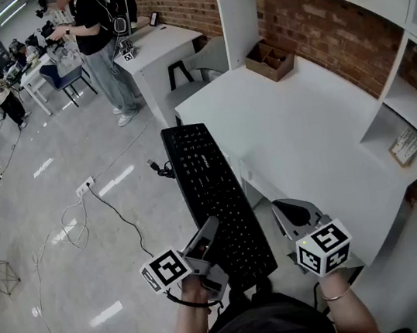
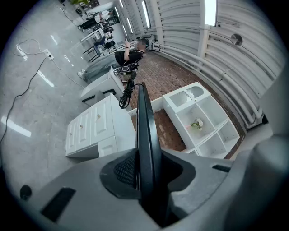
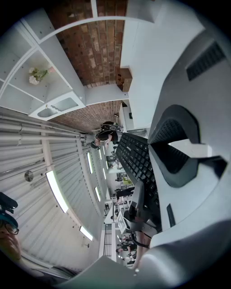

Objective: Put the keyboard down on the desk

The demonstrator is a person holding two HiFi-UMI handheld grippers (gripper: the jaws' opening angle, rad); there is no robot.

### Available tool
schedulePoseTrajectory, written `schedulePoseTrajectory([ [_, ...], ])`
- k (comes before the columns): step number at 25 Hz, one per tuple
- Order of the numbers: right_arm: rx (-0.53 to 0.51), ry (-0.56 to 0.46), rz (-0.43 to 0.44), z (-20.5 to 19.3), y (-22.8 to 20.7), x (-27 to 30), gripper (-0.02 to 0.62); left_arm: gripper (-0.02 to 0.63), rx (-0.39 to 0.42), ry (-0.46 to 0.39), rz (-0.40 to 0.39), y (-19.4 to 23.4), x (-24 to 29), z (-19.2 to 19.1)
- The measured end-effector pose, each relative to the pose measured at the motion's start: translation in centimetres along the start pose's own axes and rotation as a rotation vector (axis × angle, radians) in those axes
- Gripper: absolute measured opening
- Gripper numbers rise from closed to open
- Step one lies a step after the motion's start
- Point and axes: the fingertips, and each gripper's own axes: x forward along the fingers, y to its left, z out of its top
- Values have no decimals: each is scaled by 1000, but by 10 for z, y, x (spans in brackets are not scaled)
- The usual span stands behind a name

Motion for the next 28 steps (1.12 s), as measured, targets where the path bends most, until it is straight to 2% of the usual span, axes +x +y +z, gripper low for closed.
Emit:
schedulePoseTrajectory([
  [11,-11,30,1,-1,7,13,5,104,37,15,-1,2,6,13],
  [20,29,25,6,0,6,8,5,104,12,13,4,-6,4,11],
  [24,28,35,1,-4,7,2,6,104,-19,1,-27,-11,1,4],
  [28,27,15,6,1,17,-17,5,104,-3,-2,-2,-15,-15,-8],
])
